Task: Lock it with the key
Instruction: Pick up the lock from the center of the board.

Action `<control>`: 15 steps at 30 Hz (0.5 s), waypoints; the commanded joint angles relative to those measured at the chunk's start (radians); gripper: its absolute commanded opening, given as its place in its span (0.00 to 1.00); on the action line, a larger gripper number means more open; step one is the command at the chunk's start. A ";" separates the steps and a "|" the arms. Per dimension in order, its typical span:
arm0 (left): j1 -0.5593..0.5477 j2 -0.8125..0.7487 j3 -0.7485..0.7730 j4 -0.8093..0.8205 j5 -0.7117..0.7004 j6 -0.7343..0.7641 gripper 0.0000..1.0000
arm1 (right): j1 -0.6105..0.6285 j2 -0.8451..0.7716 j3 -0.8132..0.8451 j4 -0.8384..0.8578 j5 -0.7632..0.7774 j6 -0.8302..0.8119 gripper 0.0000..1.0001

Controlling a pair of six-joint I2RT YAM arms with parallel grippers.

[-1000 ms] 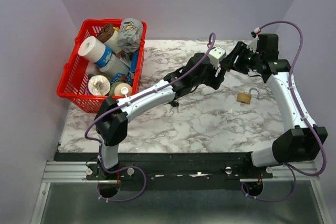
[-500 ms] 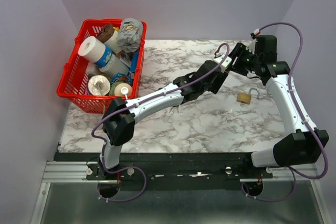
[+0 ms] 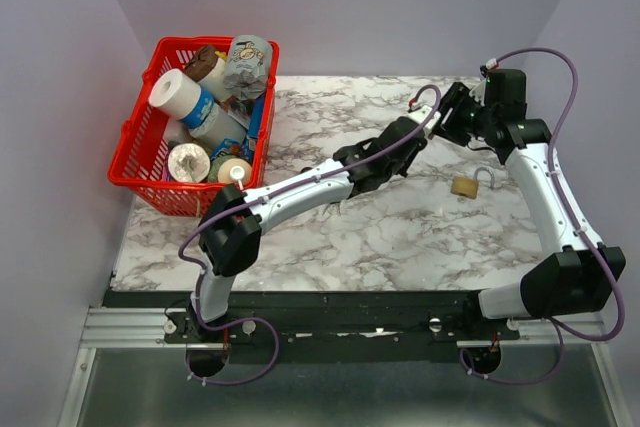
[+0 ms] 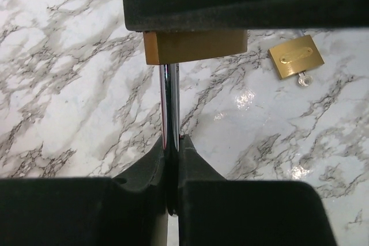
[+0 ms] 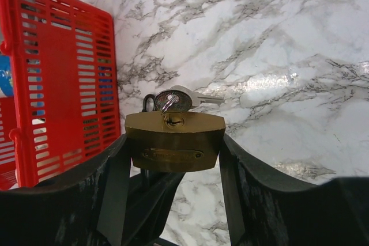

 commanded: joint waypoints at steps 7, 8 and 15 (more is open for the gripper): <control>0.051 -0.183 -0.082 0.076 0.258 0.043 0.00 | 0.002 -0.048 0.074 0.003 -0.137 -0.157 0.99; 0.075 -0.207 -0.088 0.068 0.290 0.048 0.00 | 0.001 -0.052 0.086 -0.009 -0.141 -0.180 1.00; 0.175 -0.333 -0.157 -0.016 0.587 0.135 0.00 | -0.122 -0.069 0.112 -0.037 -0.387 -0.370 1.00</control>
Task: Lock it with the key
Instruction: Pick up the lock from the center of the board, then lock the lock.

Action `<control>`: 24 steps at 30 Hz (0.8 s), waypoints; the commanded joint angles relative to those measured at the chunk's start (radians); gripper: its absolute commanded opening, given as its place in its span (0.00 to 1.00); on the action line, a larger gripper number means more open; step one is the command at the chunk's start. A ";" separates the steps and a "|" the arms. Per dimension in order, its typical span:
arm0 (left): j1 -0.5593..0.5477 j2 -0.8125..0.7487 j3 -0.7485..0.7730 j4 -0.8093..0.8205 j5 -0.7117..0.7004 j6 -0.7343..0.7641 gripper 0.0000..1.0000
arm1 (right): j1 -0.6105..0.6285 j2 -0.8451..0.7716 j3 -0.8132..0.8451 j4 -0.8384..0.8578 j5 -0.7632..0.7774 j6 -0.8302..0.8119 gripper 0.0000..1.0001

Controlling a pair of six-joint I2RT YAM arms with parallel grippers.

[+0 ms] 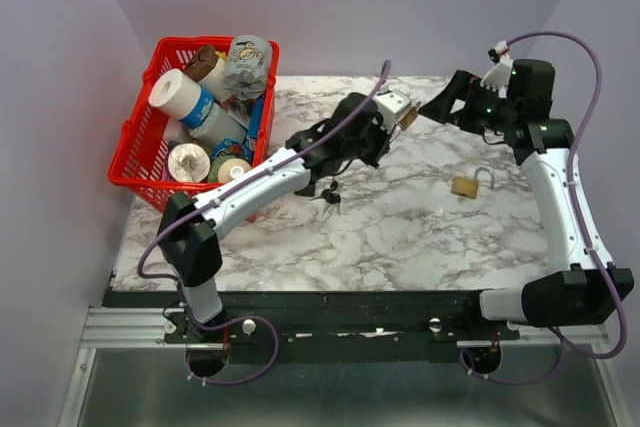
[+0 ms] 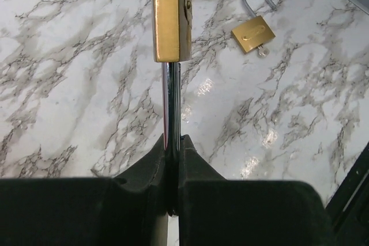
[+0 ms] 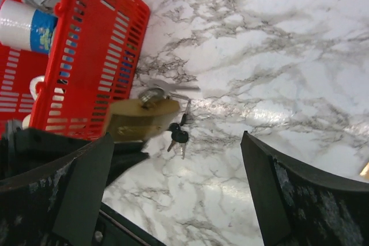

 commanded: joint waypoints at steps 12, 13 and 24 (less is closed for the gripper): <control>0.124 -0.218 0.085 -0.482 0.662 0.647 0.00 | -0.095 -0.168 0.075 -0.552 -0.637 -1.290 1.00; 0.126 -0.217 0.091 -0.525 0.675 0.670 0.00 | -0.094 -0.168 0.090 -0.646 -0.645 -1.344 1.00; 0.097 -0.226 0.091 -0.562 0.702 0.715 0.00 | 0.075 -0.123 0.112 -0.839 -0.657 -1.558 1.00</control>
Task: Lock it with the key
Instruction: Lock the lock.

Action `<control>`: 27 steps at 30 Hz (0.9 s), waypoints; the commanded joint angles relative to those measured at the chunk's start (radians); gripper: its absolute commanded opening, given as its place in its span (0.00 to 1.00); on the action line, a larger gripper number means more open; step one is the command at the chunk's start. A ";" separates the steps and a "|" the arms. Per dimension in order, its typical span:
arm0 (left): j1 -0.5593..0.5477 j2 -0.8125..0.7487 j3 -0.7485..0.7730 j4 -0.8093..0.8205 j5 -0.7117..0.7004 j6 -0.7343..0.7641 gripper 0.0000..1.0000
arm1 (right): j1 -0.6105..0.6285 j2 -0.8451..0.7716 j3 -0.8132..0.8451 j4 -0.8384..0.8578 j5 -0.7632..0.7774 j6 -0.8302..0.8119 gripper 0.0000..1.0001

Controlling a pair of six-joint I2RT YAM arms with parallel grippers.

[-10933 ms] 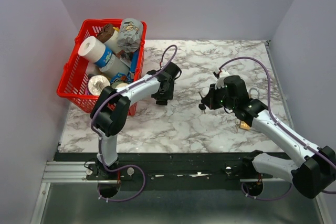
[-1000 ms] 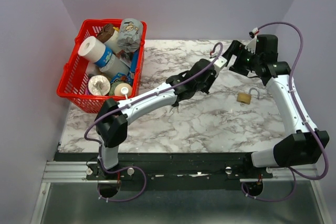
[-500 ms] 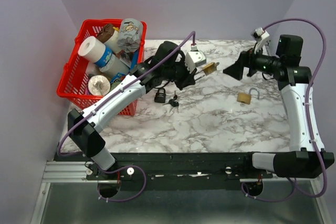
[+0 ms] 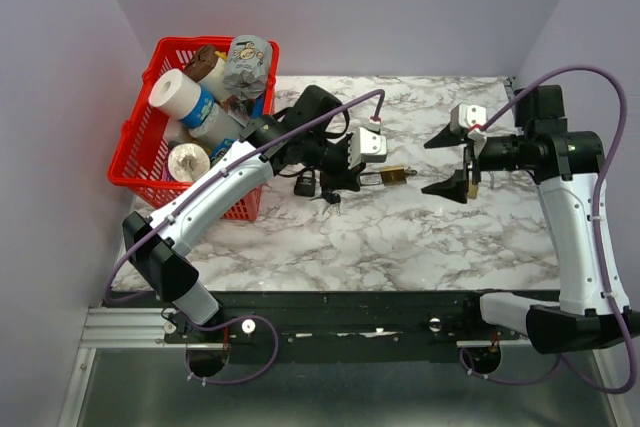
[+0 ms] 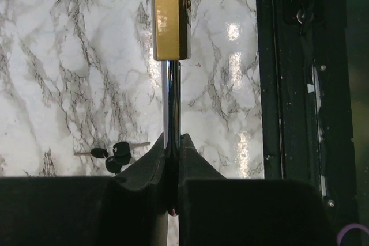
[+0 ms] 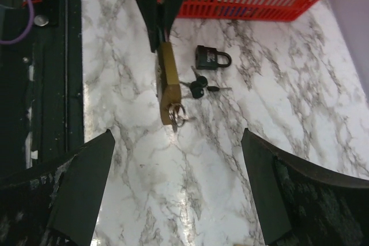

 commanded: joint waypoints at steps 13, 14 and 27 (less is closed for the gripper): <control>-0.054 -0.041 0.059 0.029 0.023 0.056 0.00 | 0.222 0.001 -0.111 0.024 0.099 0.079 0.87; -0.056 -0.040 0.060 0.028 0.024 0.053 0.00 | 0.232 -0.001 -0.114 0.041 0.108 0.087 0.81; -0.066 -0.023 0.094 0.020 0.032 0.013 0.00 | 0.299 -0.021 -0.163 0.124 0.205 0.110 0.34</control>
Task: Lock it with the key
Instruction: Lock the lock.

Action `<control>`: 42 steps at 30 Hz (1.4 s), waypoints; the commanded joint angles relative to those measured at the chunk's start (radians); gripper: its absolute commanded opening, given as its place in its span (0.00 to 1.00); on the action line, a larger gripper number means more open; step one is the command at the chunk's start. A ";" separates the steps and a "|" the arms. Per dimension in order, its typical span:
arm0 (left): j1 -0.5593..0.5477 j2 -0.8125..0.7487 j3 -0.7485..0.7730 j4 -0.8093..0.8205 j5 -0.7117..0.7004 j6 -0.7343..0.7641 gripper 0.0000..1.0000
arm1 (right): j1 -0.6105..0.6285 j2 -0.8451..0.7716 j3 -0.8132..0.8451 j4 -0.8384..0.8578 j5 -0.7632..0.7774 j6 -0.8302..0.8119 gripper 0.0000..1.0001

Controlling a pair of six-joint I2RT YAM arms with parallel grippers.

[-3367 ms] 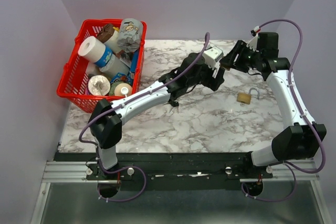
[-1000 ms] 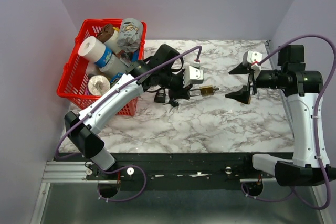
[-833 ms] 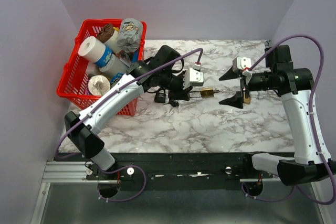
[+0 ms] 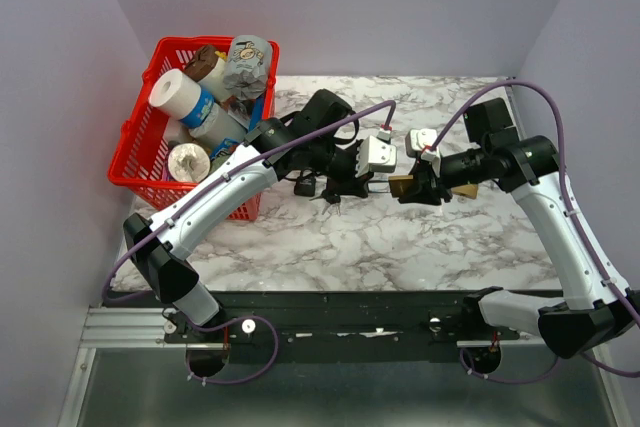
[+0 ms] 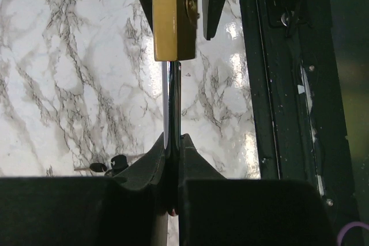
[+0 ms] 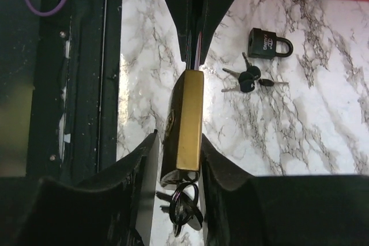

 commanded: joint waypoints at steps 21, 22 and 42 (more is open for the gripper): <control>0.163 -0.429 -0.435 0.520 0.139 -0.246 0.66 | 0.020 -0.156 -0.156 0.518 -0.124 0.442 0.01; 0.163 -0.438 -0.445 0.522 0.139 -0.255 0.67 | 0.020 -0.170 -0.173 0.551 -0.133 0.457 0.01; 0.155 -0.370 -0.390 0.564 0.234 -0.353 0.33 | 0.054 -0.187 -0.181 0.609 -0.179 0.468 0.01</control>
